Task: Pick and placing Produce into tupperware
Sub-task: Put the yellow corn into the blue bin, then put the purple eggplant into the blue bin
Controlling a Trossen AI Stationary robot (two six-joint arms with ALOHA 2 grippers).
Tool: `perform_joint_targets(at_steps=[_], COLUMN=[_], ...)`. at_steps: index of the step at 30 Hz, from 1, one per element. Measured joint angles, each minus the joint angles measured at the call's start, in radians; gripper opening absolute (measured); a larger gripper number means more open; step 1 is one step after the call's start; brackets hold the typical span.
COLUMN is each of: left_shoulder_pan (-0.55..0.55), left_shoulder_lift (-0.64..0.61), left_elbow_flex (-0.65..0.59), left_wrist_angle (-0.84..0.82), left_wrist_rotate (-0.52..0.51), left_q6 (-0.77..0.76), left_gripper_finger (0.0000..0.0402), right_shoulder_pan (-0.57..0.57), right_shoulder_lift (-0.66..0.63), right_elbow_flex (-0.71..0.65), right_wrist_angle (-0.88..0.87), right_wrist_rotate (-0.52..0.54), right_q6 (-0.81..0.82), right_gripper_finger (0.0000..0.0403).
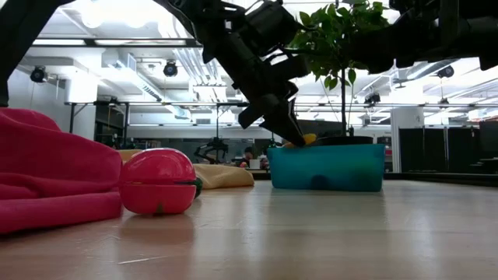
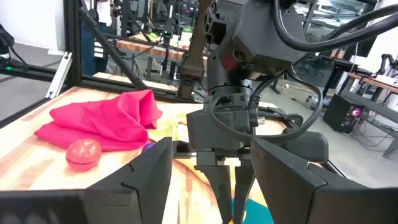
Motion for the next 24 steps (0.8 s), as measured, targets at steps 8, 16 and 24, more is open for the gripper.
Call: perform_joint_targets(at_steps=[8, 16, 24], left_shoulder_pan=[0.0, 0.0, -0.003], left_shoulder_lift=[0.0, 0.0, -0.018], left_elbow_flex=[-0.001, -0.002, 0.012], left_wrist_angle=[0.0, 0.001, -0.049], left_wrist_rotate=[0.001, 0.024, 0.025], left_q6=[0.0, 0.0, 0.003], left_gripper_finger=[0.0006, 0.0074, 0.0119], right_shoulder_pan=[0.0, 0.0, 0.0], right_shoulder_lift=[0.0, 0.0, 0.0], right_elbow_flex=[0.0, 0.0, 0.0], right_wrist_angle=[-0.004, -0.013, -0.014], right_wrist_rotate=[0.0, 0.0, 0.0], right_q6=[0.0, 0.0, -0.001], right_gripper_finger=[0.021, 0.021, 0.021])
